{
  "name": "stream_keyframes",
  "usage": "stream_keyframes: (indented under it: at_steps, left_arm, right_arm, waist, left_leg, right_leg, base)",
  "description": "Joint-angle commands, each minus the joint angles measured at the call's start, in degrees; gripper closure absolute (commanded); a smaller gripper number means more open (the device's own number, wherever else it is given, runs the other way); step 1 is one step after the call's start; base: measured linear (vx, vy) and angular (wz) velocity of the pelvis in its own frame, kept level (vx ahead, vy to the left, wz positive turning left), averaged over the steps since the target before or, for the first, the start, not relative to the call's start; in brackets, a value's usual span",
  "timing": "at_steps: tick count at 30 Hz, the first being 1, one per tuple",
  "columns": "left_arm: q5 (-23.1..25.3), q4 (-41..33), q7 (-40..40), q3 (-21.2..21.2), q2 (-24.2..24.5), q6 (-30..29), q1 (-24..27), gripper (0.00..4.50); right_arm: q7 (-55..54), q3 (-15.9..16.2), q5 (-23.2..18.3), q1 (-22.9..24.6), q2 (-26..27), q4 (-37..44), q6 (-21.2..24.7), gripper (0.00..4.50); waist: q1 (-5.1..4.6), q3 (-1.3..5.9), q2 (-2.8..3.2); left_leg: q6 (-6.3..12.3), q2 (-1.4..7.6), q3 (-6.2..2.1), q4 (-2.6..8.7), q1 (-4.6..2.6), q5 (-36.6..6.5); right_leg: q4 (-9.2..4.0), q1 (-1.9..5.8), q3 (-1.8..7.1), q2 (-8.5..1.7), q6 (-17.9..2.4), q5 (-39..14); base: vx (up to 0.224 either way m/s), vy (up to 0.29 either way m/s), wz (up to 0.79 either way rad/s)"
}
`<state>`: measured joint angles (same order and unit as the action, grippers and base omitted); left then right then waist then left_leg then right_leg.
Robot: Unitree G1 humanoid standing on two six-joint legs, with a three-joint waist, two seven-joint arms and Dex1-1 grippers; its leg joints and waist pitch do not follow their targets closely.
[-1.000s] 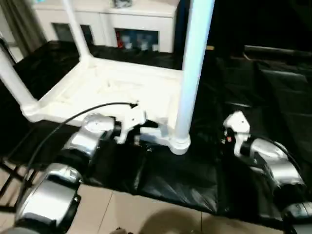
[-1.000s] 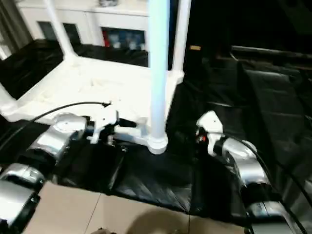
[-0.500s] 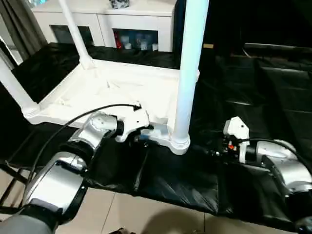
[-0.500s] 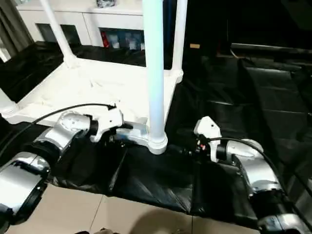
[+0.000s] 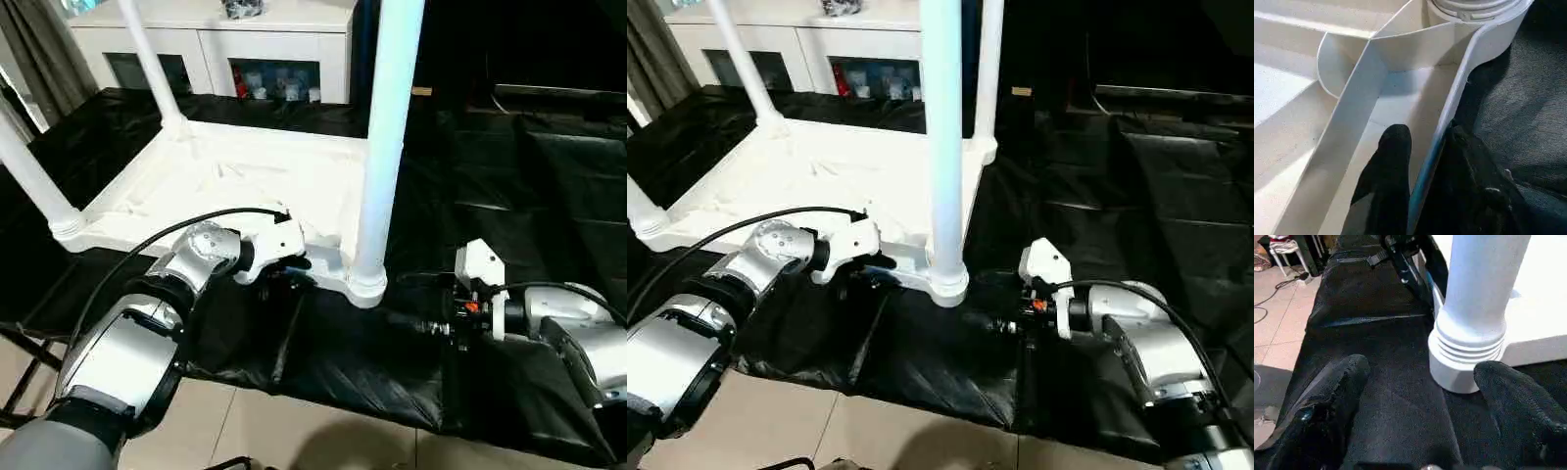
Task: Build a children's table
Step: Rotate leg to tighten
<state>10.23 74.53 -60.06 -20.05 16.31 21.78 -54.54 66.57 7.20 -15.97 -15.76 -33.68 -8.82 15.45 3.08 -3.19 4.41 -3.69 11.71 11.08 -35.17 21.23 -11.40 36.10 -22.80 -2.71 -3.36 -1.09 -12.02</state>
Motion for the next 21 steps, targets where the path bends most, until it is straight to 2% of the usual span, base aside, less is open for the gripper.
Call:
stream_keyframes:
  at_steps: [1, 5, 13, 16, 17, 21]
  left_arm:
    - [0.63, 0.73, -0.62, 0.33, 0.1, -0.55, -1.0, 3.46]
    - [-0.13, 1.1, -5.7, 0.92, -0.44, -3.31, -1.62, 3.72]
    - [-1.88, 1.48, -15.02, 2.48, -2.25, -10.48, -2.95, 4.27]
    - [-0.88, 1.41, -13.26, 2.31, -2.88, -11.23, -2.48, 4.38]
    - [-0.72, 1.36, -12.46, 2.45, -3.07, -11.62, -2.22, 4.48]
    - [-1.9, 0.62, -8.97, 4.34, -4.15, -12.3, -0.55, 4.48]
  right_arm:
    - [-0.09, -0.52, -0.64, 0.11, -0.57, 2.24, 0.85, 0.16]
    - [-0.09, -0.68, -0.76, 0.26, -0.97, 2.8, 1.33, 0.0]
    - [-0.88, -1.07, -0.05, -0.4, -1.0, 1.79, 0.14, 0.0]
    - [-1.51, -0.97, 0.24, -0.67, -0.52, 1.65, -0.22, 0.0]
    - [-1.71, -0.95, 0.26, -0.72, -0.35, 1.66, -0.37, 0.0]
    - [-3.65, -0.88, 0.83, -1.14, 0.83, 1.29, -0.89, 0.0]
  waist:
    - [-0.11, 4.34, -0.61]
    - [-0.23, 4.36, -0.62]
    - [-0.7, 4.54, -0.51]
    - [-0.81, 4.47, -0.27]
    - [-0.87, 4.48, -0.36]
    - [-1.0, 4.32, -0.22]
  left_leg:
    - [5.03, 0.8, -1.07, 3.14, -0.22, -7.44]
    - [5.35, 0.82, -1.07, 3.13, -0.13, -6.58]
    - [6.81, 0.92, -1.11, 3.07, 0.06, -5.21]
    - [7.11, 0.93, -1.12, 3.06, -0.01, -5.77]
    - [7.14, 0.88, -1.07, 3.03, 0.0, -5.86]
    - [6.8, 0.74, -1.03, 3.06, 0.02, -6.77]
  right_leg:
    - [-4.93, 3.9, 2.07, -3.6, -14.0, -2.23]
    - [-4.85, 3.94, 2.09, -3.7, -13.78, -2.0]
    - [-4.45, 4.09, 1.97, -3.88, -15.79, 2.71]
    - [-4.56, 4.12, 1.91, -3.9, -16.0, 2.71]
    - [-4.6, 4.15, 1.91, -3.85, -15.93, 2.58]
    - [-5.08, 4.14, 1.85, -3.8, -15.01, -1.3]
  base:
    - [0.0, 0.0, 0.0]
    - [0.0, 0.0, 0.0]
    - [0.0, 0.0, 0.0]
    - [0.0, 0.0, 0.0]
    - [0.0, 0.0, 0.0]
    - [0.0, 0.0, 0.0]
